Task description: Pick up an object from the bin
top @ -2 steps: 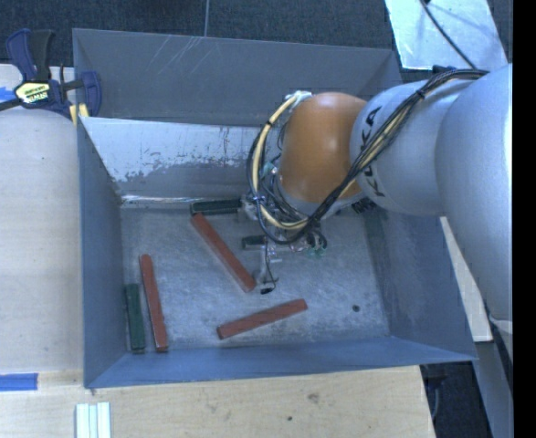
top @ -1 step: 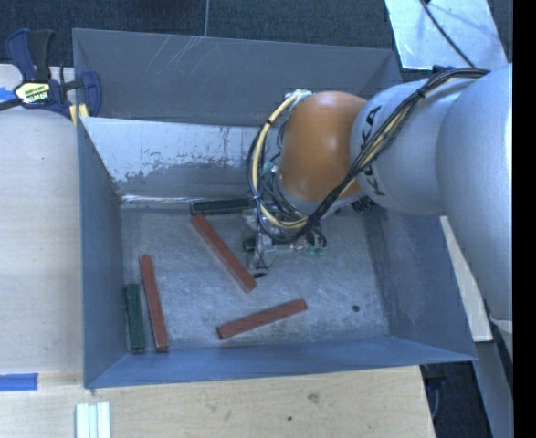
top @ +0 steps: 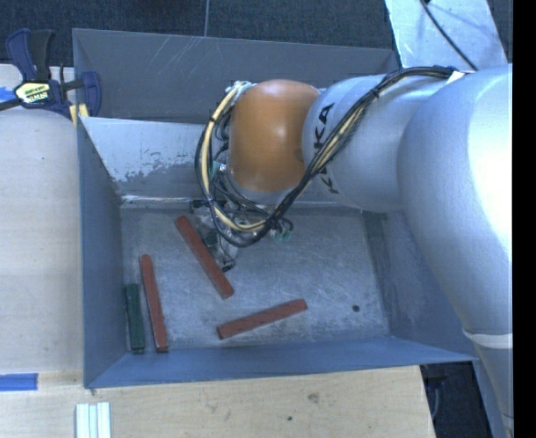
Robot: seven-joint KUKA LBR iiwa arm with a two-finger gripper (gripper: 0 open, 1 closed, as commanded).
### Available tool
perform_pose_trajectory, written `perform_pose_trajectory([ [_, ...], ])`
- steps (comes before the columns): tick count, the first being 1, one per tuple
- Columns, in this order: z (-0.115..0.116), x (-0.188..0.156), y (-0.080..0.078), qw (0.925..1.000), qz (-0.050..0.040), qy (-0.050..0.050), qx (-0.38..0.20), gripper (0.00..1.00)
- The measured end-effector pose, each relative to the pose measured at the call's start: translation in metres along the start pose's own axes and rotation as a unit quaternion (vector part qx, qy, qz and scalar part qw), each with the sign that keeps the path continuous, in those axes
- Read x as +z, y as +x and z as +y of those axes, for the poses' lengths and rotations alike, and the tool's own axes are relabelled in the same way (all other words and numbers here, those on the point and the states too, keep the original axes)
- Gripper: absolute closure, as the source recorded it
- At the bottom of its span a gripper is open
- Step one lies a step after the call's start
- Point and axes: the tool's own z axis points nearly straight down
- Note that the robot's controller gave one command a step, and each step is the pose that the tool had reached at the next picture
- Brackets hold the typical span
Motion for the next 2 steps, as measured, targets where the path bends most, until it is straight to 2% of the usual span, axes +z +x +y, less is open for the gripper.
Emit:
perform_pose_trajectory([
  [1, -0.023, -0.001, 0.018, 1.0000, 0.0016, 0.000, -0.005, 1.00],
  [2, -0.032, -0.186, 0.006, 0.9999, -0.0029, 0.002, -0.014, 1.00],
])
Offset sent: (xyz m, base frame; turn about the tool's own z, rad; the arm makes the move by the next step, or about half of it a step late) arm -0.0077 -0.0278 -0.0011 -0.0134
